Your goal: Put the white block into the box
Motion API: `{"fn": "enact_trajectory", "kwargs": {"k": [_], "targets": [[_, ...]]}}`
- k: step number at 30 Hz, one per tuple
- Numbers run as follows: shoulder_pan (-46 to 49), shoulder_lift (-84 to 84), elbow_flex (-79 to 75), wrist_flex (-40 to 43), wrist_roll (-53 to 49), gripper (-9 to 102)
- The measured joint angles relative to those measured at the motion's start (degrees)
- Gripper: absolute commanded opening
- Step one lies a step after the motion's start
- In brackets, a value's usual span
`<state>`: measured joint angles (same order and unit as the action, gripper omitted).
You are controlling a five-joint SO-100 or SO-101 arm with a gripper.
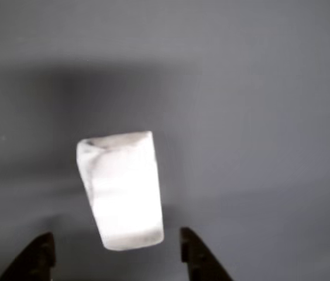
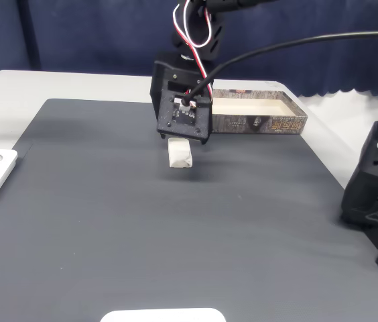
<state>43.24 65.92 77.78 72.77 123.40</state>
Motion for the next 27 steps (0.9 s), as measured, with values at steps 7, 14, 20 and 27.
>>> {"fn": "enact_trajectory", "kwargs": {"k": [7, 14, 20, 27], "targets": [[-0.26, -2.02, -1.32, 0.00, -0.53, 29], [-0.35, -3.34, -1.67, -0.09, -0.70, 28], [-0.44, -4.13, -1.85, -0.26, -1.58, 27], [-0.70, -4.13, -1.85, -0.09, -2.81, 25]]}}
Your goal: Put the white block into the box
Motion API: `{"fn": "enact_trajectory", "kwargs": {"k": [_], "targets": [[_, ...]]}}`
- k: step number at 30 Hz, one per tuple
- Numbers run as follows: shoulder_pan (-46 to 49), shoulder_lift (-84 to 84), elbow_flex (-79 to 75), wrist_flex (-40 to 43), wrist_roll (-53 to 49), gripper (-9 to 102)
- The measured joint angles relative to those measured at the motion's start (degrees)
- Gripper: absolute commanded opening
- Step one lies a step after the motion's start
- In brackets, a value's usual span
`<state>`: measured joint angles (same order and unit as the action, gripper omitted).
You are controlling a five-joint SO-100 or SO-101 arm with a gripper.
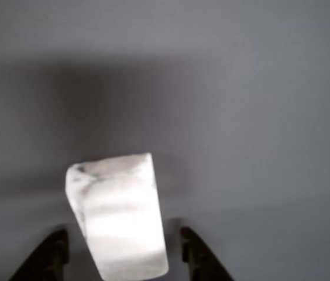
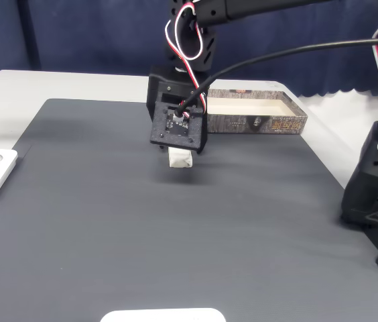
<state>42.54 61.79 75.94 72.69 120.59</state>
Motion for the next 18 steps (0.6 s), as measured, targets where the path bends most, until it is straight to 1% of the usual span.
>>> {"fn": "enact_trajectory", "kwargs": {"k": [7, 10, 18], "targets": [[0.00, 0.00, 0.00, 0.00, -0.53, 24], [0.00, 0.00, 0.00, 0.00, -0.53, 21], [0.00, 0.00, 0.00, 0.09, -0.53, 21]]}}
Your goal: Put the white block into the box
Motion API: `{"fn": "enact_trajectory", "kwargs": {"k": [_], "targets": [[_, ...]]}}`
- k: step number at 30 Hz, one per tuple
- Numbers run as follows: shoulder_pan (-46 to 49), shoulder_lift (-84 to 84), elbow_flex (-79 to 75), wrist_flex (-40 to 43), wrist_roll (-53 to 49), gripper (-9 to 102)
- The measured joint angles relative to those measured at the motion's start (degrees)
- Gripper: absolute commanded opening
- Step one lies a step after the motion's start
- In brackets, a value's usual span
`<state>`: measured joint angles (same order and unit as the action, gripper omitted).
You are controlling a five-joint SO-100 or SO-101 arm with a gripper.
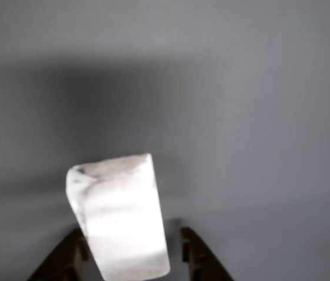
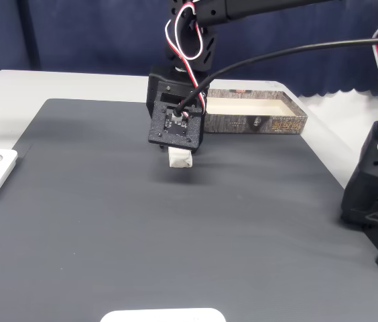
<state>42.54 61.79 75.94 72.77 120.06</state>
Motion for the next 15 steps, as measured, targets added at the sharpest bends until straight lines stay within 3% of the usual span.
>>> {"fn": "enact_trajectory", "kwargs": {"k": [15], "targets": [[0.00, -0.88, 0.00, 1.05, -0.35, 22]]}}
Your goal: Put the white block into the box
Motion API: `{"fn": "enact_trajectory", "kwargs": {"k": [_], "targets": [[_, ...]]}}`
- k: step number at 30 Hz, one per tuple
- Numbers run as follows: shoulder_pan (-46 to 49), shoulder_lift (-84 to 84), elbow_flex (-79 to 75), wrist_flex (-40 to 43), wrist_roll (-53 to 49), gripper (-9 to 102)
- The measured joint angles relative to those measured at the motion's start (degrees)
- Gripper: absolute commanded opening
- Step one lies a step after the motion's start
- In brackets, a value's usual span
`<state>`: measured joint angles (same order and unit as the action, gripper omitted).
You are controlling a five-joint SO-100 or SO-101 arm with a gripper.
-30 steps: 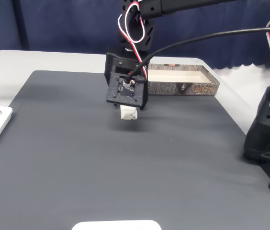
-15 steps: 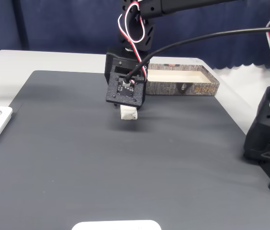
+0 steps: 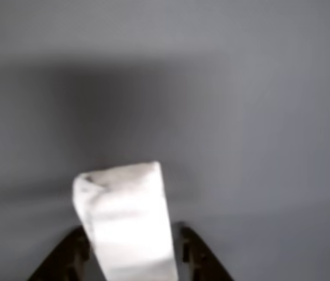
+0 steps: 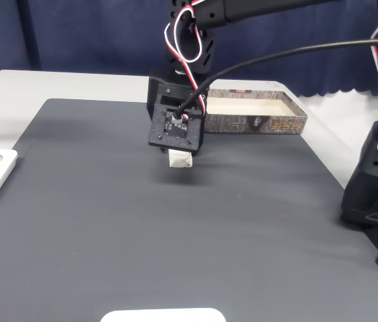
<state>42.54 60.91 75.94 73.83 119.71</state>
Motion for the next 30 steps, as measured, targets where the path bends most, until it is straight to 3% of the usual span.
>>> {"fn": "enact_trajectory", "kwargs": {"k": [2, 6, 9, 23, 30], "targets": [[0.00, -0.09, 0.00, 0.18, 0.00, 20], [0.00, -0.09, 0.00, 0.70, 0.00, 3], [0.00, -0.09, 0.00, 0.88, 0.00, -2], [0.00, 0.26, 0.00, 1.32, -1.05, -2], [-0.18, 9.32, 0.00, 7.21, -3.96, -2]]}}
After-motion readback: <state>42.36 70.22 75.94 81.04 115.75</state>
